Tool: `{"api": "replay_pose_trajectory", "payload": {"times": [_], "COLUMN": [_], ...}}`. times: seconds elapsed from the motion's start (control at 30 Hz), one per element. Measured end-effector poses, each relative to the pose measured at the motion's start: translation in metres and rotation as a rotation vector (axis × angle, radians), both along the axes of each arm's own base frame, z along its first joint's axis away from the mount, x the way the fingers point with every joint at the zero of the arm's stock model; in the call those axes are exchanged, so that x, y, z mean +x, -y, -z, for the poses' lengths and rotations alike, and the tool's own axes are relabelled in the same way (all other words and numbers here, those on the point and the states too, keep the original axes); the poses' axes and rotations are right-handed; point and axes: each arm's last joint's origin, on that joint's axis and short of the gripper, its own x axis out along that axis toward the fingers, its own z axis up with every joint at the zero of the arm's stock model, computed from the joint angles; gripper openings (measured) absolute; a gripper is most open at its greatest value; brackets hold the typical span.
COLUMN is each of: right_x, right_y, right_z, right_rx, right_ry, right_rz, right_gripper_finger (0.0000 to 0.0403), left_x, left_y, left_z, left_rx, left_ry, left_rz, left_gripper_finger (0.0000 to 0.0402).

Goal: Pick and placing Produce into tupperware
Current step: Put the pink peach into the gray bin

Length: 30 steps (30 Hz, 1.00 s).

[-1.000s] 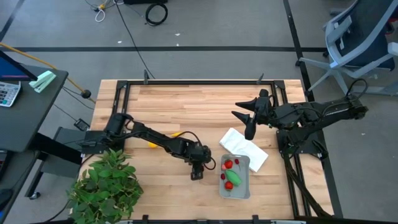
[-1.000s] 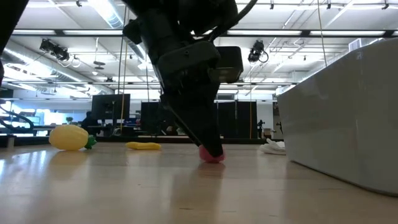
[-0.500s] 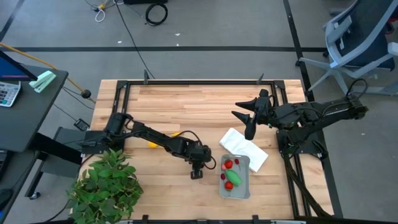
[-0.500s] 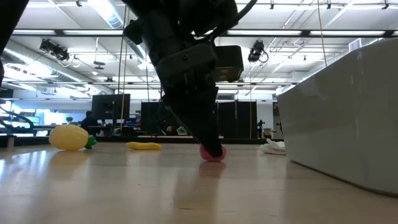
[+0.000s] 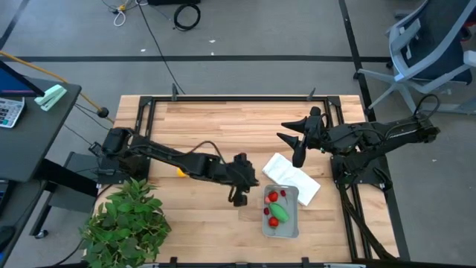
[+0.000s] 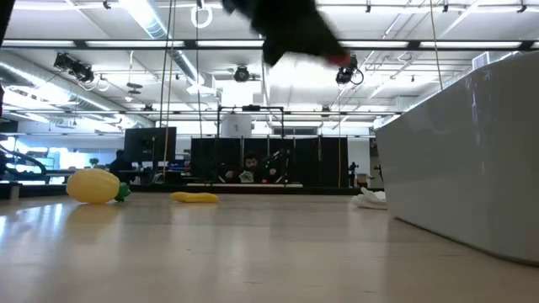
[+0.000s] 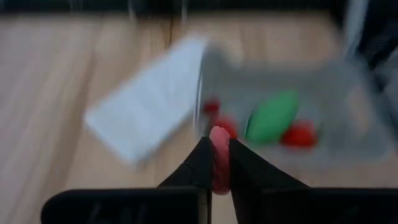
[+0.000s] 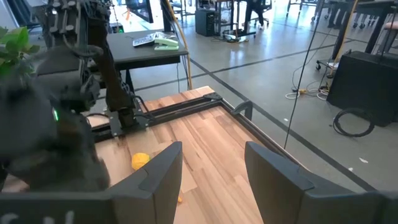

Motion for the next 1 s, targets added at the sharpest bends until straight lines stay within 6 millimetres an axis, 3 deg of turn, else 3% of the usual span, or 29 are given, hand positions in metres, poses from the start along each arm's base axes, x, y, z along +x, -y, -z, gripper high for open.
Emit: {"api": "replay_pose_trajectory", "payload": {"times": [0.13,0.53,0.8,1.0], "right_x": [0.000,0.000,0.000,0.000], "right_y": [0.000,0.000,0.000,0.000], "right_z": [0.000,0.000,0.000,0.000], "right_rx": [0.000,0.001,0.001,0.001], "right_ry": [0.000,0.001,0.001,0.001], "right_rz": [0.000,0.000,0.000,0.001], "right_gripper_finger": [0.0183,0.0183,0.0183,0.0183], "left_x": [0.008,0.031,0.038,0.039], "left_y": [0.005,0.015,0.017,0.018], "left_z": [-0.012,0.044,0.054,0.054], "left_rx": [-0.063,-0.088,-0.092,-0.036], "left_ry": [0.151,0.095,0.130,0.143], "left_rz": [0.074,0.142,0.160,0.196], "left_gripper_finger": [0.0034,0.0051,0.0063,0.0112]}}
